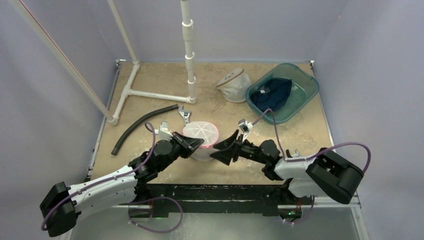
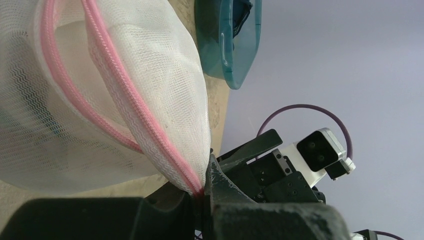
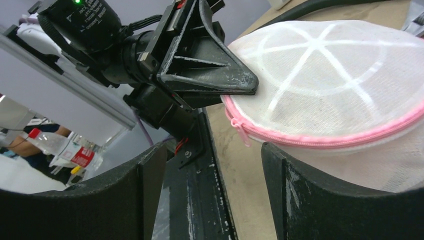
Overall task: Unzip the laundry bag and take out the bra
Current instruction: Unzip the laundry bag at the center of the board.
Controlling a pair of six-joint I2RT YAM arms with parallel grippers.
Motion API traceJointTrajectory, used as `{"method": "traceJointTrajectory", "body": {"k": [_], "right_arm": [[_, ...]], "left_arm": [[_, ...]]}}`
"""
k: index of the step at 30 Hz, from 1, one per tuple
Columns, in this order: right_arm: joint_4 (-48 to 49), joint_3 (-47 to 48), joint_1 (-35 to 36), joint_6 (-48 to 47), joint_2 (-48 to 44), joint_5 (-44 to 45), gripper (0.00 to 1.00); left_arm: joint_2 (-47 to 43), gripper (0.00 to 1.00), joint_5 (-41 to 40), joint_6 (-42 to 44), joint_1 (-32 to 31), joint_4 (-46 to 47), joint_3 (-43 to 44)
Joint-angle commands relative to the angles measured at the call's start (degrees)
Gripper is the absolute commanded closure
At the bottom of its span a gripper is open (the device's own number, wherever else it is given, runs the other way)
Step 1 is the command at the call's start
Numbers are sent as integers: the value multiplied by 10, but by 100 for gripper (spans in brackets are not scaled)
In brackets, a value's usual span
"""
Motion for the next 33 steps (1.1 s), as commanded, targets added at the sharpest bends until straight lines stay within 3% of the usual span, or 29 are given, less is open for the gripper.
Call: {"method": "traceJointTrajectory", "body": {"k": [1, 17, 30, 33], "right_arm": [[71, 0, -2, 23, 21, -38, 29], [82, 24, -2, 37, 72, -28, 30], [85, 45, -3, 40, 85, -24, 36], [85, 44, -2, 41, 86, -24, 42]], "left_arm": [[-8, 100, 4, -9, 4, 20, 0], [3, 100, 14, -6, 3, 26, 6], [13, 100, 21, -4, 4, 35, 6], [13, 100, 21, -4, 3, 33, 6]]}}
